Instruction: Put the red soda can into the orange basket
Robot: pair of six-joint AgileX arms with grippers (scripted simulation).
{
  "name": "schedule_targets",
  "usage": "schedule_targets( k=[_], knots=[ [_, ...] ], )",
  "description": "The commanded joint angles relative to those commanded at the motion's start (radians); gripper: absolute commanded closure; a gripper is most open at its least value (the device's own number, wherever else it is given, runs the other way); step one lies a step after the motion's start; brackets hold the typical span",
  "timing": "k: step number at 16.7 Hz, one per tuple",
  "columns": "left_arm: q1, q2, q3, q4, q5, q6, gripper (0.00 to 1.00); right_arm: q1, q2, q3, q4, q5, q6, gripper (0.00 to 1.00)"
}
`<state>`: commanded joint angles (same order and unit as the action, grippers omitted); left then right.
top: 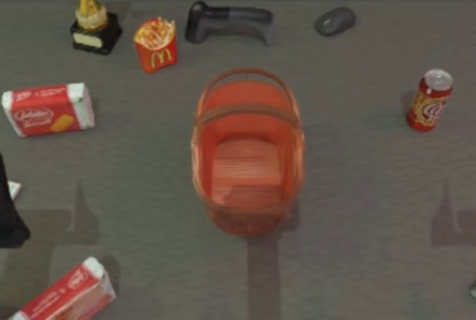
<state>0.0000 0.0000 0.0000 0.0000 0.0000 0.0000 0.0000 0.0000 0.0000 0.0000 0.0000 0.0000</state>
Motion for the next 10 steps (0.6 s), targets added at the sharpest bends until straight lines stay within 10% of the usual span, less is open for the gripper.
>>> schedule_targets(
  k=[10],
  knots=[
    [0.000, 0.000, 0.000, 0.000, 0.000, 0.000, 0.00, 0.024, 0.374, 0.367, -0.245, -0.002, -0.113, 0.00]
  ],
)
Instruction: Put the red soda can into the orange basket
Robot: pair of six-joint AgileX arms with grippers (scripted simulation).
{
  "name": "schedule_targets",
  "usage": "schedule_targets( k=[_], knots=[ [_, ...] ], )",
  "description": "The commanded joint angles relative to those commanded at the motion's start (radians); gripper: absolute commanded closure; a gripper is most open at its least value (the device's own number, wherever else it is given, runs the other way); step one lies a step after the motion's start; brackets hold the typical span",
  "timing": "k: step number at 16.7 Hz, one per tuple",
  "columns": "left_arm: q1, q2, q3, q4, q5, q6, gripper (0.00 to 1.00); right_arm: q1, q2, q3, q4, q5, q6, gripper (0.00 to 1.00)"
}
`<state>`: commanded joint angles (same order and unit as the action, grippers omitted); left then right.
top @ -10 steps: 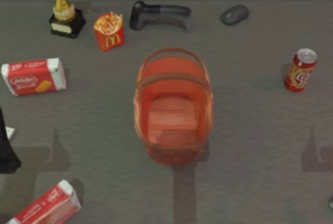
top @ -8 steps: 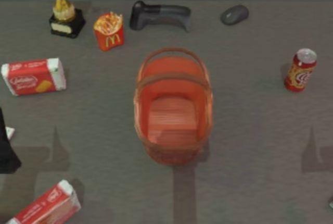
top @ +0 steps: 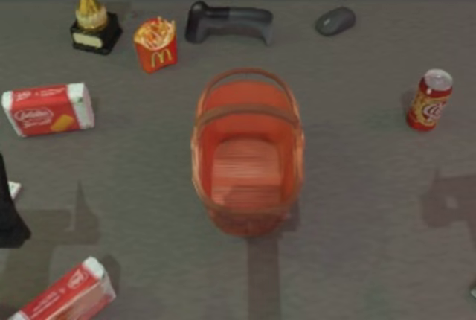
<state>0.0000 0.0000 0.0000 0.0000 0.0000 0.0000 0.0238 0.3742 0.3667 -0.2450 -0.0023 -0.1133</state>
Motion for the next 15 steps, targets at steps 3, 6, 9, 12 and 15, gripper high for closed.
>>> schedule_targets(
  k=[3, 6, 9, 12, 15],
  knots=[
    [0.000, 0.000, 0.000, 0.000, 0.000, 0.000, 0.00, 0.013, 0.301, 0.279, -0.170, 0.002, -0.079, 0.00],
    [0.000, 0.000, 0.000, 0.000, 0.000, 0.000, 0.00, 0.028, 0.651, 0.595, -0.358, 0.004, -0.167, 0.00],
    [0.000, 0.000, 0.000, 0.000, 0.000, 0.000, 0.00, 0.043, 1.021, 0.924, -0.550, 0.005, -0.257, 0.00],
    [0.000, 0.000, 0.000, 0.000, 0.000, 0.000, 0.00, 0.057, 1.375, 1.242, -0.731, 0.007, -0.341, 0.00],
    [0.000, 0.000, 0.000, 0.000, 0.000, 0.000, 0.00, 0.070, 1.677, 1.516, -0.889, 0.007, -0.414, 0.00]
  ],
)
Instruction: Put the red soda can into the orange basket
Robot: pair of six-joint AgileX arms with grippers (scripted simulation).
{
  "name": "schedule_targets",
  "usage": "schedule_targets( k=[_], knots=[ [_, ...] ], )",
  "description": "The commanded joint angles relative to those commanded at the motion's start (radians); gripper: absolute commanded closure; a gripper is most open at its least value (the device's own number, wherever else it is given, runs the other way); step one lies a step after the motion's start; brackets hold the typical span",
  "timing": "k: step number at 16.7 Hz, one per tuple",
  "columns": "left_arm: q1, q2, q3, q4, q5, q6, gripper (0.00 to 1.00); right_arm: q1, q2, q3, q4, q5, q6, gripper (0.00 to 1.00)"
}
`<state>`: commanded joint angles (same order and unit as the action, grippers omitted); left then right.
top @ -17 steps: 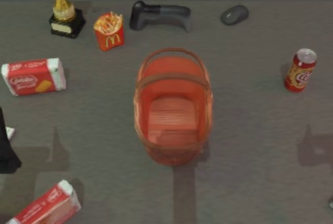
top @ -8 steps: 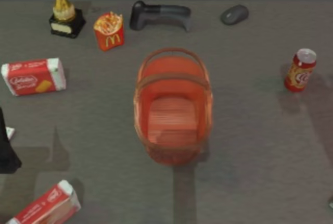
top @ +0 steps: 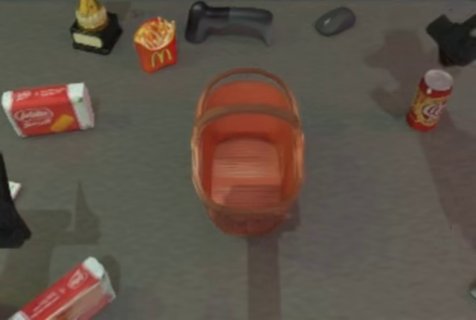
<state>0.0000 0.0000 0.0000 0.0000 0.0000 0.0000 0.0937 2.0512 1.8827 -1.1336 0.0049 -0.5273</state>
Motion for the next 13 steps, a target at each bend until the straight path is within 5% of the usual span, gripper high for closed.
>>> schedule_targets(
  k=[6, 13],
  knots=[
    [0.000, 0.000, 0.000, 0.000, 0.000, 0.000, 0.00, 0.016, 0.367, 0.336, -0.205, 0.001, -0.094, 0.00],
    [0.000, 0.000, 0.000, 0.000, 0.000, 0.000, 0.00, 0.012, 0.409, 0.370, -0.228, 0.001, -0.104, 0.00]
  ],
)
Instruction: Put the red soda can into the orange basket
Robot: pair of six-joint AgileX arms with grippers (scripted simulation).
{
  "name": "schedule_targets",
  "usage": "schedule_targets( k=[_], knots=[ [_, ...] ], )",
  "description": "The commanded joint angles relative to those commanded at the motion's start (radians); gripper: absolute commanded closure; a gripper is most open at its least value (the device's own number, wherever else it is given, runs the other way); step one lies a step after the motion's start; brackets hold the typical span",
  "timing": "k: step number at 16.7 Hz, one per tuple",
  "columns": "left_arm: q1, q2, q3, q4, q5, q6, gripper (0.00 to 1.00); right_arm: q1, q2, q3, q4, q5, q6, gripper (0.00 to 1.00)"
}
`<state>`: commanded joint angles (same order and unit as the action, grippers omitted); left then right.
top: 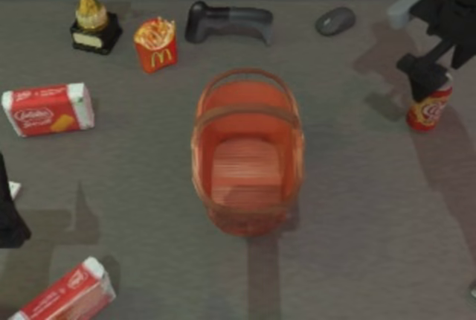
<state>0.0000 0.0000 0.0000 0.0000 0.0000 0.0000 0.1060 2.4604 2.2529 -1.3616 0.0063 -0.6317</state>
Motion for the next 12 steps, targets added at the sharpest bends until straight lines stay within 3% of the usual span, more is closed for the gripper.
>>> schedule_targets(
  k=[8, 12],
  knots=[
    [0.000, 0.000, 0.000, 0.000, 0.000, 0.000, 0.00, 0.007, 0.016, -0.158, 0.175, 0.000, 0.000, 0.00],
    [0.000, 0.000, 0.000, 0.000, 0.000, 0.000, 0.00, 0.007, 0.017, -0.165, 0.182, 0.000, 0.000, 0.00]
  ],
)
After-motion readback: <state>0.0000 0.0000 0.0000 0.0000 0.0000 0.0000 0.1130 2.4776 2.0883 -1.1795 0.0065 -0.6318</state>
